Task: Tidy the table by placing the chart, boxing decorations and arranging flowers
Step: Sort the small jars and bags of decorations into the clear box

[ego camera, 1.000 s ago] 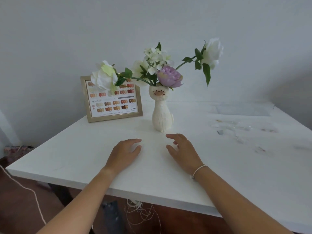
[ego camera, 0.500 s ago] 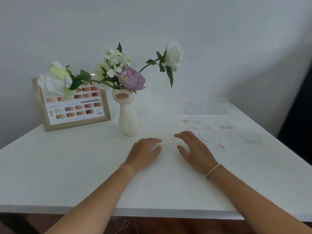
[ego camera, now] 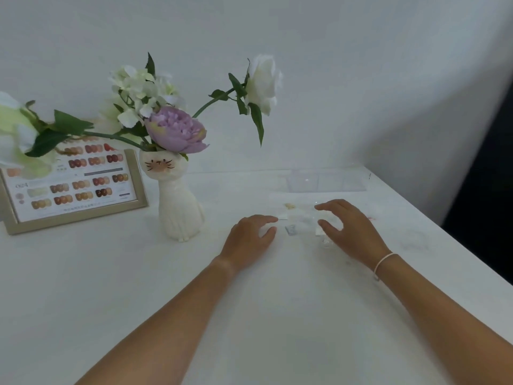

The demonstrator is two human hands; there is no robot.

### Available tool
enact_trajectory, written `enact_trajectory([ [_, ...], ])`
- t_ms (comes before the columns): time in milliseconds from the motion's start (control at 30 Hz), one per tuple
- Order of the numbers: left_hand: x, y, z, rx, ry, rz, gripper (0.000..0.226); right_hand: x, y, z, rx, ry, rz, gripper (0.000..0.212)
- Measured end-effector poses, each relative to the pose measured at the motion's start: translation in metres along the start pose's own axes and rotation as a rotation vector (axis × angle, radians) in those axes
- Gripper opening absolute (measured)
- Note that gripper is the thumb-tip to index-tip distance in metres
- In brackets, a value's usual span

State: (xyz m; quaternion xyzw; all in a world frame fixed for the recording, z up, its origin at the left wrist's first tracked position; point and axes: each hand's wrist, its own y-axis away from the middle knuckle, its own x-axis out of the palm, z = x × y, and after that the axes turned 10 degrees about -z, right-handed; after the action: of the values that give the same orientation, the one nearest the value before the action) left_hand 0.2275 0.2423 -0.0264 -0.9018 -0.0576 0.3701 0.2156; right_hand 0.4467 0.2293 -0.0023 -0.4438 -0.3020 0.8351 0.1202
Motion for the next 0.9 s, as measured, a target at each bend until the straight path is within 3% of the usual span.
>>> enact_trajectory([
  [500,0.028,-0.062,0.016,0.046,-0.072,0.002,0.029,0.039,-0.038,0.007,-0.186,0.121,0.218,0.021],
  [733,0.032,-0.071,0.022,0.073,-0.161,0.059,0.030,0.047,-0.039,-0.003,-0.152,0.188,0.290,0.029],
  [900,0.031,-0.072,0.021,0.085,-0.149,0.080,0.030,0.049,-0.036,-0.002,-0.148,0.204,0.330,0.021],
])
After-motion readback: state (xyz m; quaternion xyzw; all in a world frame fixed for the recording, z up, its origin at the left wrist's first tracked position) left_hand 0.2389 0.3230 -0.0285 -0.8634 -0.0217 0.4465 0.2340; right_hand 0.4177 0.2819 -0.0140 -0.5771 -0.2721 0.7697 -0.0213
